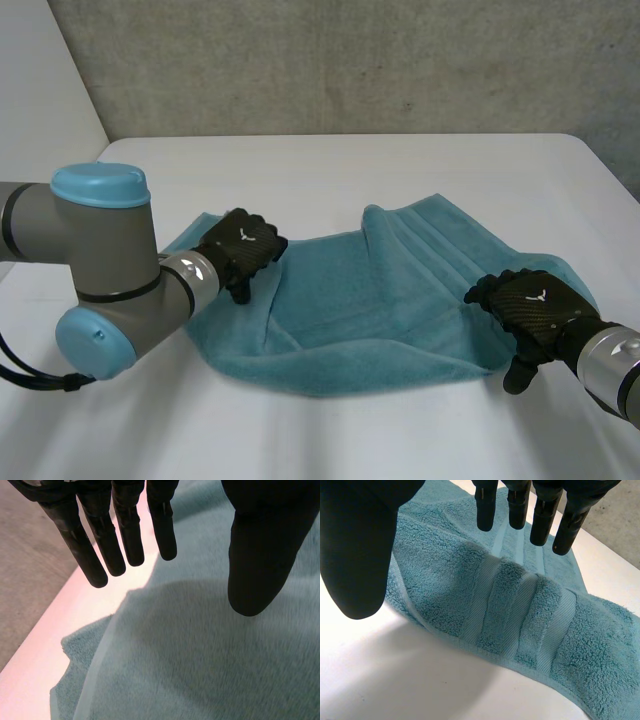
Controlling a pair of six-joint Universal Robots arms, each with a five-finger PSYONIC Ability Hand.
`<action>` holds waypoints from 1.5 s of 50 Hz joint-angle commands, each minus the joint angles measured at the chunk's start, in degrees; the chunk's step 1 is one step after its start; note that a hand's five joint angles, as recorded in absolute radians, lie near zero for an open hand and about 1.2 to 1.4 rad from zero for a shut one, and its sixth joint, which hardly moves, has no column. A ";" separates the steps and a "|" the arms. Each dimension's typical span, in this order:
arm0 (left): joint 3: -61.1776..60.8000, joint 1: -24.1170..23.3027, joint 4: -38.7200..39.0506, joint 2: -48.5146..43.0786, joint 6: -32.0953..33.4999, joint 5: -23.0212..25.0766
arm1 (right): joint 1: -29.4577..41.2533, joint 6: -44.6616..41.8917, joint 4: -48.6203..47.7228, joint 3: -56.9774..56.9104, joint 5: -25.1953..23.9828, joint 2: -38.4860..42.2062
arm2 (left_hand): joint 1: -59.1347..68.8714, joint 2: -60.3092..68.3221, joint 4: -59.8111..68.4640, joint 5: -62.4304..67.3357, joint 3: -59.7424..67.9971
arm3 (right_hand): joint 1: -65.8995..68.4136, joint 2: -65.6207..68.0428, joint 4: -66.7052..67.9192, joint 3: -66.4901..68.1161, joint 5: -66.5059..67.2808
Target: Fold the laundry
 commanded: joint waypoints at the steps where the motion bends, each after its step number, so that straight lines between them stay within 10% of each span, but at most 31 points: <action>1: 2.01 0.97 -1.38 -3.87 6.07 1.49 | -0.11 -0.01 -0.64 0.49 0.01 0.03 | 5.20 5.11 5.01 5.00 6.27 | 2.48 1.77 1.28 2.16 0.83; 33: 4.56 1.06 -1.56 -7.13 8.01 1.67 | -0.20 -0.72 -1.70 1.20 0.01 0.29 | 3.52 3.42 3.33 3.31 4.58 | 2.48 1.77 1.28 2.16 0.83; 39: 4.48 0.97 -1.30 -6.87 8.01 1.23 | -0.46 -0.80 -1.96 1.11 0.01 0.29 | 48.15 48.05 47.95 47.94 49.21 | 2.48 1.77 1.28 2.16 0.83; 43: 4.56 1.06 -0.41 -6.34 7.92 1.05 | -1.43 -0.81 -1.96 1.02 0.01 0.29 | 48.24 48.14 48.05 48.04 49.31 | 2.48 1.77 1.28 2.16 0.83; 75: -17.49 6.60 3.45 12.29 7.13 -15.38 | -2.75 -0.01 -1.44 0.05 -0.16 0.03 | 48.24 48.14 48.05 48.04 49.31 | 2.15 1.43 0.94 1.82 0.49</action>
